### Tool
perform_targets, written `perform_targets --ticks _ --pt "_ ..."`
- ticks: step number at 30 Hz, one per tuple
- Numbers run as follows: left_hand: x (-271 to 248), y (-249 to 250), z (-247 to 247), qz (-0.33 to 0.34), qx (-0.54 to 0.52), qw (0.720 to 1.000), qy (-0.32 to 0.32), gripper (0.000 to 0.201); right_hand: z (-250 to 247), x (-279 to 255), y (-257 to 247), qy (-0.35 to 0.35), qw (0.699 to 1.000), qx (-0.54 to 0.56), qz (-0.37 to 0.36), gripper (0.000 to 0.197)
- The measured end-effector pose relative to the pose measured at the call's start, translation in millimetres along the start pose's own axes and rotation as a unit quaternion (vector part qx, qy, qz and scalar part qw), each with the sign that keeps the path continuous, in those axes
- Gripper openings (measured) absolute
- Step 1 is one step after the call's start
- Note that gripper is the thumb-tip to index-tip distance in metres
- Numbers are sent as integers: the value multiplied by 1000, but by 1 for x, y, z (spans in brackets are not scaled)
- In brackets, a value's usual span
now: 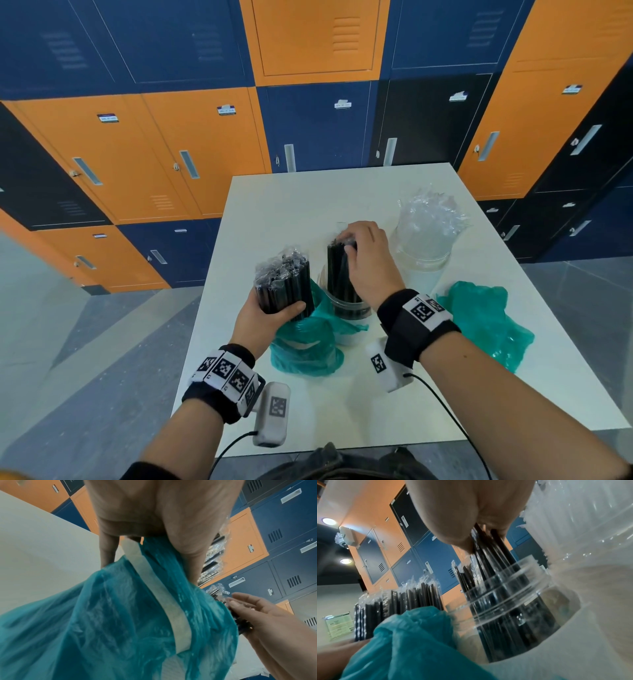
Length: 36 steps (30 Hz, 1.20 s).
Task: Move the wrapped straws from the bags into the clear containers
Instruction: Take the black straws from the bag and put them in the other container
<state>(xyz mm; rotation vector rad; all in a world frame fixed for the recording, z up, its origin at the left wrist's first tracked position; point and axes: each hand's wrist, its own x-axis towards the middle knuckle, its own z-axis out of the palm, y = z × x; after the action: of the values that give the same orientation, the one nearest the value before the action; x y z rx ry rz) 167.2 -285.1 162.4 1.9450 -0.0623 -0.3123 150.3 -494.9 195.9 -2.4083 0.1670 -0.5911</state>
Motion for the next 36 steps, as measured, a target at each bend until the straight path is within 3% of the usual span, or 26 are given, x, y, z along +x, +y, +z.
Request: perform_targets --ticks 4,9,13,15,17,19,22,25,28,33,36 --pt "1 -2 0 -1 -1 1000 2 57 -6 0 6 48 999 9 -7 23" --pt "5 -7 -1 4 -3 1000 -2 60 -2 -10 16 -14 998 -56 -20 30" --pt "6 -10 -1 3 -5 1000 2 61 -9 -14 -5 85 992 -90 2 22" --pt "7 -12 0 5 -4 1000 3 63 -14 -19 -23 128 989 -74 -24 16" --pt "7 -13 -1 7 -6 1000 4 62 -12 -27 -38 77 996 1 -49 13" --pt "6 -14 -1 7 -9 1000 5 59 -5 -35 -46 -25 997 68 0 16" --pt "6 -15 -2 3 -19 1000 2 57 9 -37 -45 -126 986 67 90 37" --pt "6 -18 -3 5 -25 1000 -12 58 17 -34 -44 -182 972 97 114 53" --pt "7 -21 -3 9 -31 999 -18 59 23 -34 -44 -188 967 122 120 53" --pt "9 -23 -4 11 -24 1000 -10 65 27 -37 -42 -157 977 90 110 32" --pt "9 -21 -4 1 -23 1000 6 62 29 -41 -43 -115 978 131 118 16"
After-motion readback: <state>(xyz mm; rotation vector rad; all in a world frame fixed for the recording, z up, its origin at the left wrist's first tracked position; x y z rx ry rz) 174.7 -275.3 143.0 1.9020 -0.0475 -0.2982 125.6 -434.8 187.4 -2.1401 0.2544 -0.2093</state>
